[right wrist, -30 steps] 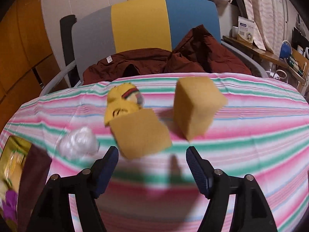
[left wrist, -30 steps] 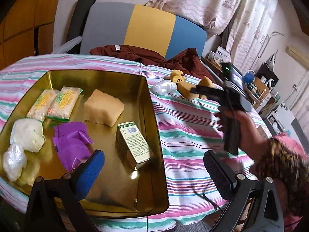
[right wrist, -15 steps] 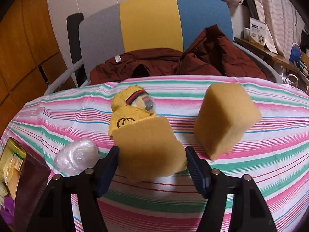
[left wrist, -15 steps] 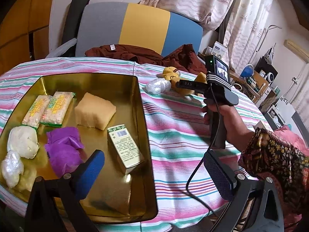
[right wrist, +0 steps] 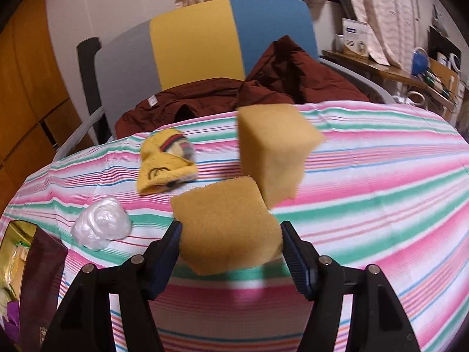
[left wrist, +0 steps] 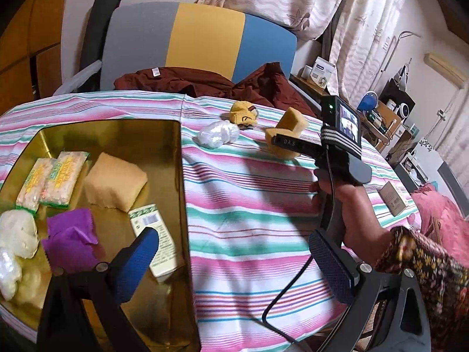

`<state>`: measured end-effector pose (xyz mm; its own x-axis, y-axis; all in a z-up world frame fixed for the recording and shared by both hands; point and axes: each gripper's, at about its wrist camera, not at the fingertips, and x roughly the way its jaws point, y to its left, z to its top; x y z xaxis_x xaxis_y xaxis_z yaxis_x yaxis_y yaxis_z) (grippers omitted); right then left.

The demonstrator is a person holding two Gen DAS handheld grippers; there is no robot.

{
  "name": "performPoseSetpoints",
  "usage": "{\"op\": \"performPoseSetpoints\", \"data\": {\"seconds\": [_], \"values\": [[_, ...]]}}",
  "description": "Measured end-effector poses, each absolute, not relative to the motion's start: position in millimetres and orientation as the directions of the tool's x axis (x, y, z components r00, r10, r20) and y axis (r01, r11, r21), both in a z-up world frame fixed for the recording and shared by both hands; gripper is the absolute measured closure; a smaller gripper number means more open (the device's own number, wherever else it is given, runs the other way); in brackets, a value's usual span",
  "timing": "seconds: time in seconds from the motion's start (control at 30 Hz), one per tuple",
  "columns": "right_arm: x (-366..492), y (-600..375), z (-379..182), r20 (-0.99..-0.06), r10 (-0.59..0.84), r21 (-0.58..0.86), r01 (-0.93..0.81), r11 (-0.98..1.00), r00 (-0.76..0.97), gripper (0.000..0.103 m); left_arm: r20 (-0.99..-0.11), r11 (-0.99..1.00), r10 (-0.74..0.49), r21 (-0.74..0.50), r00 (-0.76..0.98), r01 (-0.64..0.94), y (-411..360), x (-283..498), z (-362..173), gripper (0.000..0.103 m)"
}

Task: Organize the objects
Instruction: 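Lift the tan sponge with the right gripper while the left grasps the clear plastic bag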

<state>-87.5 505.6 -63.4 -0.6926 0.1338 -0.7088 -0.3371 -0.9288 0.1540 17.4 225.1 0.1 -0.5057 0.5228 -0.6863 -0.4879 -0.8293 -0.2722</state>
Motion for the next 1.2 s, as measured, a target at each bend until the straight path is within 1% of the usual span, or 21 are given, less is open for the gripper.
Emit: {"op": "performPoseSetpoints", "data": {"seconds": [0.27, 0.37, 0.5, 0.7, 0.8, 0.87, 0.93, 1.0, 1.1, 1.13, 1.17, 1.2], "values": [[-61.8, 518.3, -63.6, -0.729, 0.205, 0.107, -0.405, -0.908, -0.653, 0.036, -0.686, -0.826, 0.510, -0.222, -0.519, -0.518, 253.4, -6.2, 9.6, 0.000], [-52.8, 524.5, -67.9, -0.736, 0.216, 0.109, -0.428, -0.897, -0.641, 0.036, -0.679, -0.817, 0.498, -0.160, -0.539, -0.554, 271.8, -21.4, 12.6, 0.000], [-46.8, 529.8, -72.7, -0.736, 0.203, 0.140, -0.439, -0.888, -0.646, 0.036, -0.708, -0.820, 0.459, -0.104, -0.537, -0.563, 297.8, -51.1, 8.5, 0.000], [-48.6, 516.6, -75.4, -0.732, 0.273, 0.051, -0.449, -0.892, -0.625, 0.036, -0.723, -0.815, 0.367, 0.052, -0.585, -0.577, 338.8, -96.9, -2.9, 0.000], [-50.5, 514.4, -78.3, -0.738, 0.287, 0.028, -0.453, -0.891, -0.611, 0.036, -0.756, -0.815, 0.294, 0.121, -0.584, -0.567, 357.1, -126.6, -18.3, 0.000], [-48.8, 516.5, -79.2, -0.735, 0.280, 0.044, -0.455, -0.890, -0.618, 0.036, -0.775, -0.824, 0.288, 0.099, -0.563, -0.558, 360.1, -142.7, -24.2, 0.000], [-47.7, 518.3, -80.5, -0.733, 0.270, 0.061, -0.455, -0.888, -0.624, 0.036, -0.782, -0.840, 0.262, 0.103, -0.566, -0.532, 364.7, -157.3, -30.1, 0.000], [-47.4, 518.1, -80.8, -0.730, 0.270, 0.063, -0.456, -0.888, -0.627, 0.036, -0.811, -0.848, 0.225, 0.110, -0.540, -0.519, 372.2, -173.4, -40.7, 0.001], [-47.8, 517.5, -81.4, -0.729, 0.277, 0.055, -0.457, -0.888, -0.626, 0.036, -0.834, -0.852, 0.230, 0.076, -0.502, -0.517, 377.3, -184.0, -51.0, 0.007], [-47.7, 516.9, -81.6, -0.728, 0.279, 0.053, -0.457, -0.888, -0.627, 0.036, -0.844, -0.855, 0.231, 0.061, -0.484, -0.514, 377.9, -187.3, -55.2, 0.014], [-47.6, 516.7, -81.8, -0.727, 0.281, 0.051, -0.457, -0.888, -0.627, 0.036, -0.855, -0.859, 0.229, 0.049, -0.466, -0.510, 378.9, -190.4, -60.7, 0.023], [-47.4, 516.7, -82.0, -0.727, 0.281, 0.051, -0.457, -0.888, -0.627, 0.036, -0.862, -0.860, 0.224, 0.044, -0.454, -0.509, 380.4, -192.4, -65.2, 0.028]]}}
